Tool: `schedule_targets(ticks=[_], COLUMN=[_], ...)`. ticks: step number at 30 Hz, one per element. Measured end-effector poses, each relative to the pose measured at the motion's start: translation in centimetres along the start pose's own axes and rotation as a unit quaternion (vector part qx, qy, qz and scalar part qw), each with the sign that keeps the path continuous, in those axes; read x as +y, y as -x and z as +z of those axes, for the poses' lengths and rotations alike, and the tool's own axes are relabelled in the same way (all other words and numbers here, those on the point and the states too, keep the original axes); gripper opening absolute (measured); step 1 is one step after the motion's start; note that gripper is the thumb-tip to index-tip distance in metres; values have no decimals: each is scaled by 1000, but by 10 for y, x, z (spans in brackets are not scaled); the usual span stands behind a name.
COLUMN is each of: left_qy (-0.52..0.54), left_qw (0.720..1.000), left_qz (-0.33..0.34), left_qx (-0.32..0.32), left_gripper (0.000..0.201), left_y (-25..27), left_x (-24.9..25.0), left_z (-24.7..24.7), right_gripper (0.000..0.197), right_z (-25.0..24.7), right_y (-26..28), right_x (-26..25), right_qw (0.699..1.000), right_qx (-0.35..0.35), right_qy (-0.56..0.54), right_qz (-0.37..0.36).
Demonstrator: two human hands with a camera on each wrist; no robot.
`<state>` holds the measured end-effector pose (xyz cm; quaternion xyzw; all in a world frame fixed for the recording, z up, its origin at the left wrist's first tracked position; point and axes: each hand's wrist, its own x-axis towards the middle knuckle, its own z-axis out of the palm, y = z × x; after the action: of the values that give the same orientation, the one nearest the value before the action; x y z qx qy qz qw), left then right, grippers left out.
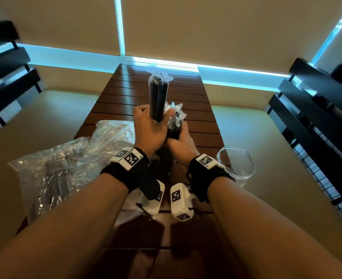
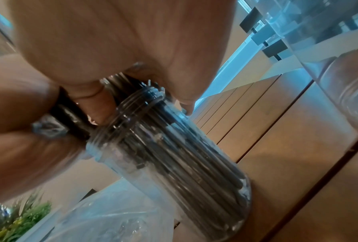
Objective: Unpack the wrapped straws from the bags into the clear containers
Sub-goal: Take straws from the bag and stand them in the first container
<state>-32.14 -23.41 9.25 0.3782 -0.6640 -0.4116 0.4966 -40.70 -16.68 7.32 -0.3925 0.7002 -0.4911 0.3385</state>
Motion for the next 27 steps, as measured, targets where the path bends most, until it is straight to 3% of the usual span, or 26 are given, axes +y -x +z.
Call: schedule_targets(ticks=[2,4,6,8,12,16,20,27], left_qy=[14,3,-14,-17,-3,6,39,17], left_qw=[1000,1000,1000,999,998,999,998,991], left_qz=[1,7,19,32,51,34,39,88], left_qx=[-8,12,16,11,24,13,-37,-103], left_gripper=[33,32,31,31,37,27,10,68], left_y=[-1,-1,-1,-3,-2,-2,1,20], left_x=[-1,-4,-7,-8,-15,-19,-20,-41], left_z=[-5,-4,-1,1,3,6,0,-12], right_gripper=[55,72,82,75,57,29,30,22], right_z=[1,1,-2,-8,-13,6,13,14], right_y=[1,1,2,8,20,-4,-22,-21], right_x=[-3,-8,-20,-44,-105,-128,-109,-81], right_qw=[1000,1000,997,984,929,914,882,877], right_qx=[-17,-28,20,89,156,98,97,56], right_qy=[2,-10,-54,-80,7,155,226,236], right_qz=[2,-6,-45,-133,-334,-362,-402,-415])
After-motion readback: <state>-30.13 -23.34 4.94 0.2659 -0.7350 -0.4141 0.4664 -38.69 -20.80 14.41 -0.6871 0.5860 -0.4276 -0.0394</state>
